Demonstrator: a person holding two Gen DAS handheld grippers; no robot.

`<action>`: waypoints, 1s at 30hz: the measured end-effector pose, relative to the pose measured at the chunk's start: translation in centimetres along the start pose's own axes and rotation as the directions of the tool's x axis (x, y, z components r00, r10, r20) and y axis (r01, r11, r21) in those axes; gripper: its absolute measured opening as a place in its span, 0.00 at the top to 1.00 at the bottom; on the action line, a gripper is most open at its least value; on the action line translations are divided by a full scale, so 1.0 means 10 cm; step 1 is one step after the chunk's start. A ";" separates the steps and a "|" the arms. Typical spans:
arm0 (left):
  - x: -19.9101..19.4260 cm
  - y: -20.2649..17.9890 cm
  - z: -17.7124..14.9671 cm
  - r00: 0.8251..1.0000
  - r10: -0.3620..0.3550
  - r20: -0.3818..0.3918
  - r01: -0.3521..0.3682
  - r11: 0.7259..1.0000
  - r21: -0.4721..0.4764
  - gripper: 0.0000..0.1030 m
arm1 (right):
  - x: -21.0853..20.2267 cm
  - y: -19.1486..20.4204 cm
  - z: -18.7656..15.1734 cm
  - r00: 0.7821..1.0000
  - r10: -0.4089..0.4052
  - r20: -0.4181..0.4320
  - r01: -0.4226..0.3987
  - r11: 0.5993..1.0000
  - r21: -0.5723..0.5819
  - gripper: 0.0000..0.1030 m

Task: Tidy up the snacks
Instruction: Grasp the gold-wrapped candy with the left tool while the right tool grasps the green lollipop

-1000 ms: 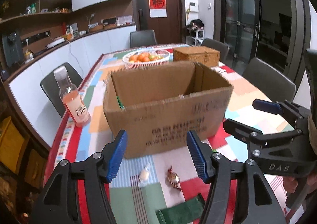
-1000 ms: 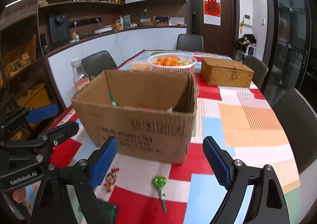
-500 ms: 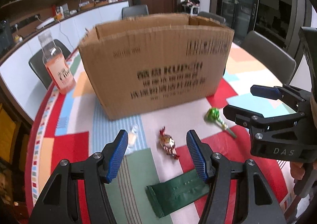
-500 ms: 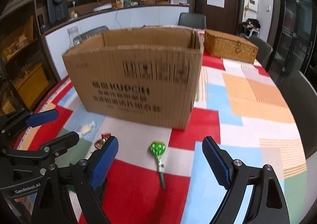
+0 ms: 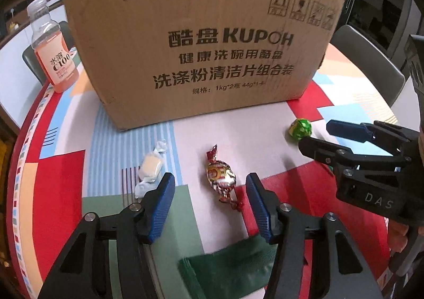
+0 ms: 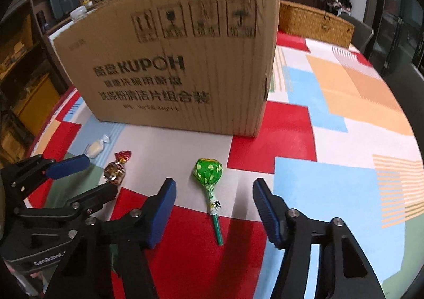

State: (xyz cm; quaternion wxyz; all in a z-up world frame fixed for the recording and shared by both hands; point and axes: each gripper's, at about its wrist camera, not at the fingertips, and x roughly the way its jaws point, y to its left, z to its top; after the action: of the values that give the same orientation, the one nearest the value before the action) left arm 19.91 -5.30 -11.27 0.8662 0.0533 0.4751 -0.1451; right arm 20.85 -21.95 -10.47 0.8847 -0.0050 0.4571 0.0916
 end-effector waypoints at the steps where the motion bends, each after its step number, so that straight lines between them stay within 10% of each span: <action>1: 0.03 0.00 0.01 1.000 0.001 -0.003 -0.001 1.000 0.002 0.50 | 0.03 -0.01 0.00 1.000 0.002 -0.008 -0.002 1.000 0.005 0.46; 14: 0.16 -0.03 0.16 1.000 -0.007 -0.023 0.007 1.000 0.004 0.78 | 0.21 -0.02 0.11 0.999 0.020 -0.045 -0.019 0.999 0.037 0.60; 30: -0.37 0.02 0.10 0.997 -0.020 0.074 0.021 1.000 -0.010 0.78 | -0.15 0.28 0.03 1.000 0.024 -0.004 -0.024 1.000 -0.009 0.74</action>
State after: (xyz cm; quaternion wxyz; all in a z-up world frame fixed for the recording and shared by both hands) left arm 18.91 -4.55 -7.61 0.8820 0.0385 0.4439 -0.1534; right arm 19.81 -19.40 -8.85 0.8827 -0.0034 0.4582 0.1044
